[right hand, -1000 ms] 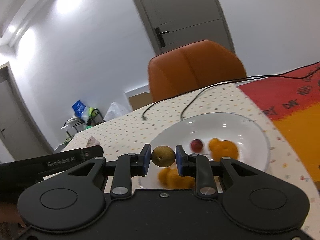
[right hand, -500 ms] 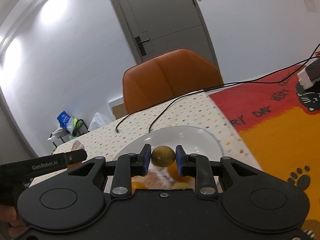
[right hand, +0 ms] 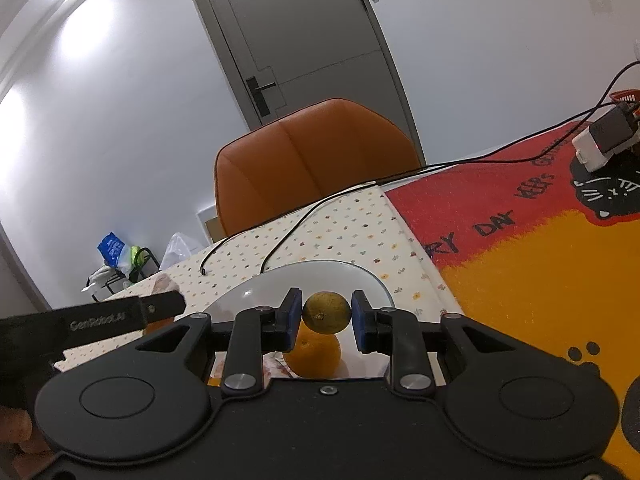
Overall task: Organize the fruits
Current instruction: 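Carry the pomelo segment and green-yellow fruit to the plate and open both tools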
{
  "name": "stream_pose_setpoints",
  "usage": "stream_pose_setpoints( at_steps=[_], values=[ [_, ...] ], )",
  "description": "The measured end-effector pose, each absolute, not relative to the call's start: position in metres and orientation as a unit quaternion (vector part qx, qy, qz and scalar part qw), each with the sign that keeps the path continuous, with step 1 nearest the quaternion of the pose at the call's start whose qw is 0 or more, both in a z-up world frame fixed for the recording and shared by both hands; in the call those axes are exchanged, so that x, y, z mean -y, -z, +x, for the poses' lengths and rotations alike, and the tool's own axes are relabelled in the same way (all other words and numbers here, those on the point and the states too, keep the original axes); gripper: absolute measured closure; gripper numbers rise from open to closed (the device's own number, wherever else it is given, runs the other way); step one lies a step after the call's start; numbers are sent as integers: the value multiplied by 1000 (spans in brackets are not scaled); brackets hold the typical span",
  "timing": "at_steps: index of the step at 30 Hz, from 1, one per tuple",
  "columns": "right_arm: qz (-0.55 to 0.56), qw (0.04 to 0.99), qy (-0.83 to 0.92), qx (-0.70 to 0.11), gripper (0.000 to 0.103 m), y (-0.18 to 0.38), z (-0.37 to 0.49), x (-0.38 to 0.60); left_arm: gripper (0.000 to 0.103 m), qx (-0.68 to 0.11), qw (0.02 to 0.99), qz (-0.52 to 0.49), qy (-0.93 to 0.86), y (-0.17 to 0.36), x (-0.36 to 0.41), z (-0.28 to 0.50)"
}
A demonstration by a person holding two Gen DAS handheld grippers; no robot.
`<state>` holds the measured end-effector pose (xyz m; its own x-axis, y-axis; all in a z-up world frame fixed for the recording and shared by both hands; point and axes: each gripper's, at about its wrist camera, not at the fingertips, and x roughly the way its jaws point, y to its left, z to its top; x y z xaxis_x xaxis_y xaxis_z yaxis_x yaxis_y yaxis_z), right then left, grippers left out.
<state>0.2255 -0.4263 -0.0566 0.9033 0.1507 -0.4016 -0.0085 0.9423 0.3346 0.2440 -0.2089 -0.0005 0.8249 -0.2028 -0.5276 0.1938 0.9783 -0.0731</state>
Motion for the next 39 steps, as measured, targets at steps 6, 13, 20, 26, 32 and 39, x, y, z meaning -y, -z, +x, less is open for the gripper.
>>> stream_pose_setpoints(
  at_steps=[6,13,20,26,32,39],
  values=[
    [167,960,-39,-220,78,59,230,430,61,-268,958,-6,102,4,212,246],
    [168,960,-38,-219,78,56,231,433,59,-284,956,-18,76,9,196,249],
    [161,962,-38,-218,77,49,240,430,59,-289,955,-31,59,10,180,248],
    [152,965,-34,-212,50,46,243,425,49,-285,957,-30,54,8,171,239],
    [160,964,-24,-211,50,42,228,425,37,-280,958,-42,45,4,157,232],
    [166,961,-17,-219,44,41,213,418,20,-279,958,-47,34,-1,143,219]
  ],
)
